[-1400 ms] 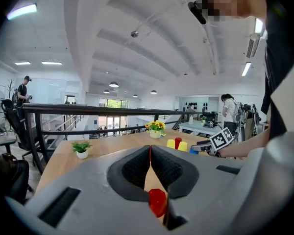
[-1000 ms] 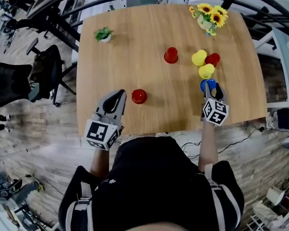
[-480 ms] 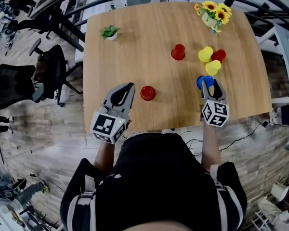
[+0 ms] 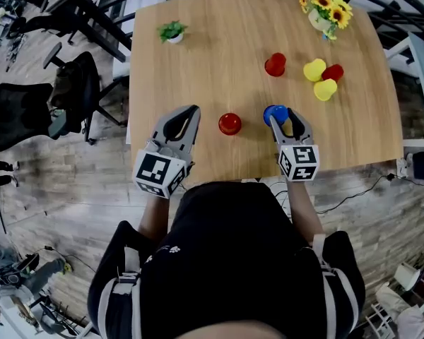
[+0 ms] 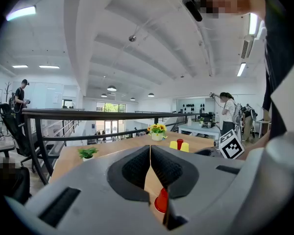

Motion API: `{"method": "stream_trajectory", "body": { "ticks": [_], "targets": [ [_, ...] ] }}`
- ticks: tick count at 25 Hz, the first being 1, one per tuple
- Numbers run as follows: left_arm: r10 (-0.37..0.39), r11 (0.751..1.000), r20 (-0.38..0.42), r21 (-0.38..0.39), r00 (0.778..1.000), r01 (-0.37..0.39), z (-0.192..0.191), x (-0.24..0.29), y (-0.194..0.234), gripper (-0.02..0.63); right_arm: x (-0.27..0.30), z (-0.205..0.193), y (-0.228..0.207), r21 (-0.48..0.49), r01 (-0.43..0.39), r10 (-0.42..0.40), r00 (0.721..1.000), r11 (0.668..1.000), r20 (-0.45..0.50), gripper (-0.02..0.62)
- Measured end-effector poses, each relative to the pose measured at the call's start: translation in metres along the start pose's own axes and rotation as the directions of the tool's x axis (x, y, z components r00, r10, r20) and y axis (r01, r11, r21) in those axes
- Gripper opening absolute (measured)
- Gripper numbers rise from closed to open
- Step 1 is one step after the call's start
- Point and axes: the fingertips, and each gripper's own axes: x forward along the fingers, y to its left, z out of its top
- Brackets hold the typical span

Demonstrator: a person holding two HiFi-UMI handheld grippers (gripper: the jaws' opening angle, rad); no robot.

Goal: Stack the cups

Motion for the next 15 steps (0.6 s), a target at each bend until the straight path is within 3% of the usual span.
{"method": "stream_trajectory", "body": {
  "ticks": [15],
  "targets": [
    [0.019,1.0,-0.003,-0.015,1.0,-0.019,-0.009,-0.015,0.022,0.015,0.017,-0.026,0.059,-0.073,-0.103,0.096,0.991,0.992,-0.093,0.222]
  ]
}}
